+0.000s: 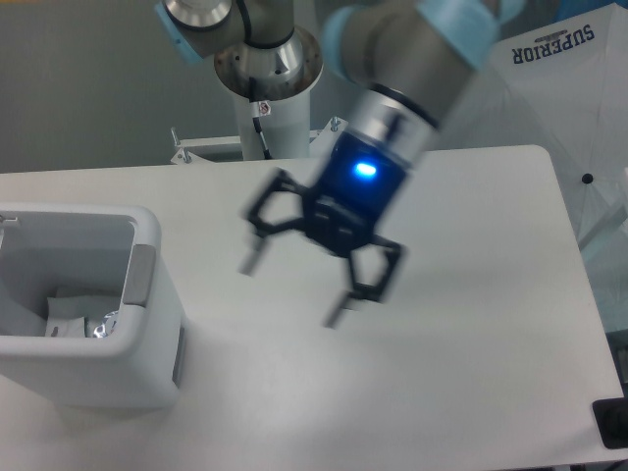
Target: Place the trash in the trash can
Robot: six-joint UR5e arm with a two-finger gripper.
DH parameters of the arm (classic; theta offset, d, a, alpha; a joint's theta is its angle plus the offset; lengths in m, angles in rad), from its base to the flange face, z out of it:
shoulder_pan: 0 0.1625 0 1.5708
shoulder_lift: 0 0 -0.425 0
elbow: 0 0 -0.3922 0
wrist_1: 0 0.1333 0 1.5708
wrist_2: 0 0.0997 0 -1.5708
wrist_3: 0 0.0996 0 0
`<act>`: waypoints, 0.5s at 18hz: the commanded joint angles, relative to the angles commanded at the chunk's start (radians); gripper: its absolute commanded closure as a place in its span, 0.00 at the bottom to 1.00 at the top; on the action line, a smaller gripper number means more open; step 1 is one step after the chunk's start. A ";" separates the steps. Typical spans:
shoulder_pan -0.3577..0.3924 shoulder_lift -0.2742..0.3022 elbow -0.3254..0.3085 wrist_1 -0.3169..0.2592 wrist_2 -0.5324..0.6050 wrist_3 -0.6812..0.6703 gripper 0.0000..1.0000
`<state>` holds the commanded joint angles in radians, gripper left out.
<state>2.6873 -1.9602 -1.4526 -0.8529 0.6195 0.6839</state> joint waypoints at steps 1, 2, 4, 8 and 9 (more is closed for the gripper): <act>0.014 -0.009 0.000 0.000 0.034 0.025 0.00; 0.017 -0.011 0.003 0.000 0.078 0.031 0.00; 0.017 -0.020 0.009 -0.002 0.182 0.035 0.00; 0.017 -0.078 0.031 -0.003 0.389 0.083 0.00; 0.017 -0.085 0.031 -0.002 0.455 0.124 0.00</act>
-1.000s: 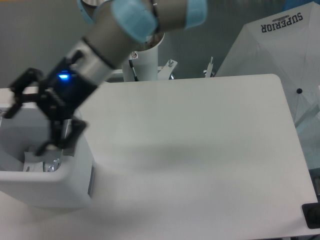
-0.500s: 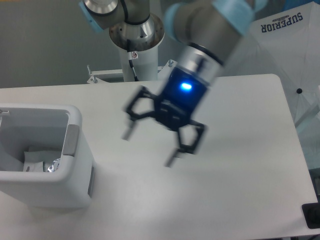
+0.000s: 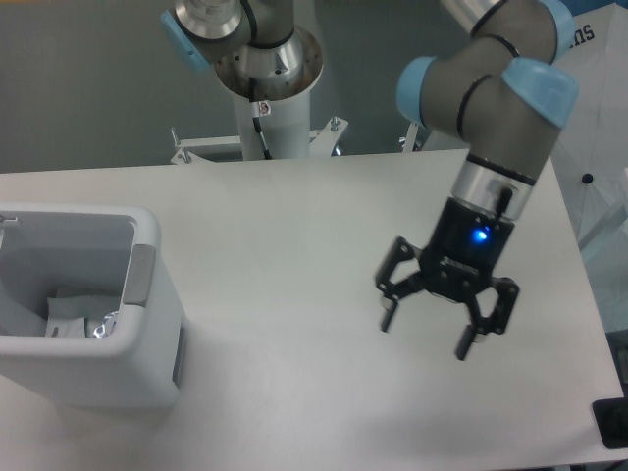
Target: Place the trash in the trash can
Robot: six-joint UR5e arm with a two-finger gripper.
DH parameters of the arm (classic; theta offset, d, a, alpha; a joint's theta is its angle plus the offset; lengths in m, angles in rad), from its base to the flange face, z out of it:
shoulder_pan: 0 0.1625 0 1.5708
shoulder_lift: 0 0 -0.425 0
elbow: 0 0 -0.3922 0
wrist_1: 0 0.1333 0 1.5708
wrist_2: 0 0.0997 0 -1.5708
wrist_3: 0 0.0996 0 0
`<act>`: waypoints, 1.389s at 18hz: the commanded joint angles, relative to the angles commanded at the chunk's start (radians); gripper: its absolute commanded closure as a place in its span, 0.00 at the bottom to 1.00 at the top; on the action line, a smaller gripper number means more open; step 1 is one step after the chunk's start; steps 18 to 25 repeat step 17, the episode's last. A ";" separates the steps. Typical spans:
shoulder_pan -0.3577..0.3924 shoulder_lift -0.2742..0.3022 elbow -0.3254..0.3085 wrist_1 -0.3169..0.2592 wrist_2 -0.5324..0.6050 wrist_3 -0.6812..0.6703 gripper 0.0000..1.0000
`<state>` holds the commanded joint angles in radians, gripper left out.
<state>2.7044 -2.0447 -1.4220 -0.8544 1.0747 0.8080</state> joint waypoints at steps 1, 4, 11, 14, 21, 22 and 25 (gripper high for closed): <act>0.000 -0.002 0.000 -0.002 0.054 0.038 0.00; 0.000 -0.002 -0.018 -0.003 0.160 0.147 0.00; 0.005 -0.008 -0.017 -0.101 0.382 0.410 0.00; 0.002 -0.009 -0.014 -0.123 0.406 0.445 0.00; -0.003 -0.008 -0.017 -0.127 0.429 0.448 0.00; -0.003 -0.008 -0.017 -0.127 0.429 0.448 0.00; -0.003 -0.008 -0.017 -0.127 0.429 0.448 0.00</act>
